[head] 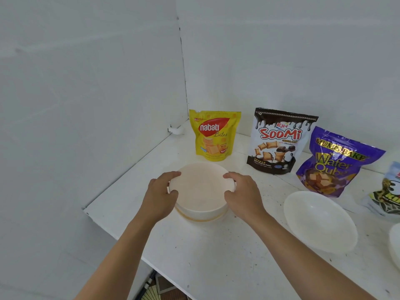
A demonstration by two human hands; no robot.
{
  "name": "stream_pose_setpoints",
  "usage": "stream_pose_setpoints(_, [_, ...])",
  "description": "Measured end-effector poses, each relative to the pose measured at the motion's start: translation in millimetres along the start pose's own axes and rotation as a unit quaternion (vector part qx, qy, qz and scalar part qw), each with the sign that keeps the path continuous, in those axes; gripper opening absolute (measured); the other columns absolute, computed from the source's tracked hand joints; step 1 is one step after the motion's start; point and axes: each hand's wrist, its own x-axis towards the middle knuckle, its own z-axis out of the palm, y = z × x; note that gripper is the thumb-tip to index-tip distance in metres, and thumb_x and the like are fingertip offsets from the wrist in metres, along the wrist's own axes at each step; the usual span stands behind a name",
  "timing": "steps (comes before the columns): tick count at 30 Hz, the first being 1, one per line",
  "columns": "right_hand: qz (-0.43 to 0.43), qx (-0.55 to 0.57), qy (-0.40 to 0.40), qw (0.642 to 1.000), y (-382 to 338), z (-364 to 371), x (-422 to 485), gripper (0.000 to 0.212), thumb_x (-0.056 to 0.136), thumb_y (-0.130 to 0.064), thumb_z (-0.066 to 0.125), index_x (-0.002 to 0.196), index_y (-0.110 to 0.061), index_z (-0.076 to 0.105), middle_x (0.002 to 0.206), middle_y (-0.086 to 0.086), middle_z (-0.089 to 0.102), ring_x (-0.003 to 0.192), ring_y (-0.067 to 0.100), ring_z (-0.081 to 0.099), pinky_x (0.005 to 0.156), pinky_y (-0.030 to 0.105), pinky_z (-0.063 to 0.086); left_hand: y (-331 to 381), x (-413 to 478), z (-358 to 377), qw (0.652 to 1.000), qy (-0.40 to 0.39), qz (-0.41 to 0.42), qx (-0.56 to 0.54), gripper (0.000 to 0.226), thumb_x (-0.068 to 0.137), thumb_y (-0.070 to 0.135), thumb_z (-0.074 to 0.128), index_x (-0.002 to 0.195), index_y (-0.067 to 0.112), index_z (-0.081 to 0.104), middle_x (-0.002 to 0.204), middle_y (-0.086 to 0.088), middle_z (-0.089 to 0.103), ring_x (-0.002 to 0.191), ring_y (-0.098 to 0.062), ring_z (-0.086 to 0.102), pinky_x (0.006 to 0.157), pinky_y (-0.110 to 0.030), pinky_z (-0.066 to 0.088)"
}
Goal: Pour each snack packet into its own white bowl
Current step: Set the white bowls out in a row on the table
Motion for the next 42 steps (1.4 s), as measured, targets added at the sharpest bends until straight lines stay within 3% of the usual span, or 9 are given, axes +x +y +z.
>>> stream_pose_setpoints(4, [-0.02,0.043,0.006,0.999,-7,-22,0,0.055,0.08,0.002,0.056,0.129,-0.023,0.061,0.132,0.0,0.058,0.121,0.024,0.054,0.097,0.04,0.051,21,1,-6,0.999,0.004,0.009,-0.051,0.056,0.09,-0.007,0.049,0.134,0.026,0.059,0.135,0.014,0.055,0.118,-0.017,0.055,0.103,-0.035,0.048])
stream_pose_setpoints(10, [-0.012,0.103,0.005,0.995,0,-69,-5,0.053,0.085,0.004,0.055,0.128,-0.026,0.06,0.115,-0.005,0.051,0.094,0.016,0.057,0.077,0.041,0.062,63,5,4,0.996,-0.015,0.068,-0.059,0.058,0.091,-0.008,0.046,0.137,0.027,0.057,0.133,0.015,0.049,0.123,-0.016,0.051,0.104,-0.037,0.046])
stream_pose_setpoints(14, [-0.038,0.1,0.08,0.991,18,-103,-16,0.051,0.084,0.003,0.056,0.119,-0.034,0.061,0.099,-0.002,0.064,0.072,0.01,0.06,0.061,0.02,0.051,96,3,26,0.993,-0.04,0.088,-0.068,0.059,0.093,-0.005,0.047,0.139,0.032,0.055,0.128,0.014,0.05,0.119,-0.014,0.05,0.097,-0.028,0.044])
stream_pose_setpoints(17, [-0.037,0.102,0.127,0.986,34,-126,-29,0.049,0.083,0.003,0.057,0.11,-0.037,0.063,0.09,0.012,0.066,0.056,0.017,0.051,0.052,0.022,0.042,119,-5,42,0.988,-0.065,0.099,-0.096,0.06,0.092,-0.006,0.047,0.135,0.034,0.058,0.129,0.012,0.053,0.115,-0.013,0.052,0.094,-0.026,0.044])
stream_pose_setpoints(23, [-0.019,0.113,0.164,0.98,74,-172,-68,0.044,0.08,0.003,0.059,0.101,-0.034,0.069,0.084,0.012,0.061,0.071,0.02,0.053,0.059,0.029,0.044,152,-33,79,0.973,-0.127,0.112,-0.155,0.06,0.088,-0.01,0.052,0.125,0.036,0.064,0.132,0.015,0.057,0.101,0.005,0.058,0.074,-0.009,0.05])
stream_pose_setpoints(26, [-0.006,0.121,0.154,0.981,101,-184,-90,0.042,0.081,0.002,0.058,0.102,-0.032,0.069,0.084,0.002,0.06,0.071,0.016,0.055,0.058,0.024,0.043,157,-51,100,0.969,-0.168,0.102,-0.148,0.061,0.085,-0.007,0.056,0.122,0.041,0.064,0.134,0.01,0.057,0.105,-0.002,0.06,0.071,-0.019,0.056])
stream_pose_setpoints(29, [0.006,0.137,0.146,0.98,124,-189,-114,0.04,0.081,0.001,0.062,0.101,-0.032,0.07,0.108,-0.008,0.066,0.092,0.015,0.065,0.064,0.03,0.057,158,-69,118,0.966,-0.205,0.094,-0.125,0.06,0.084,-0.005,0.06,0.121,0.042,0.064,0.135,0.009,0.055,0.112,-0.012,0.059,0.072,-0.02,0.053])
stream_pose_setpoints(33, [0.017,0.114,0.12,0.986,151,-189,-143,0.04,0.079,-0.001,0.066,0.099,-0.036,0.069,0.105,-0.02,0.068,0.094,0.013,0.066,0.072,0.031,0.06,150,-92,135,0.961,-0.243,0.083,-0.101,0.06,0.079,-0.005,0.063,0.115,0.043,0.066,0.135,0.012,0.053,0.113,-0.015,0.058,0.078,-0.025,0.058])
stream_pose_setpoints(42, [0.026,0.099,0.021,0.995,192,-177,-188,0.053,0.076,-0.005,0.068,0.111,-0.044,0.061,0.12,-0.018,0.057,0.098,0.008,0.06,0.073,0.021,0.052,127,-132,153,0.941,-0.316,0.067,-0.101,0.063,0.077,-0.012,0.066,0.115,0.039,0.066,0.125,0.017,0.057,0.108,-0.015,0.062,0.074,-0.03,0.061])
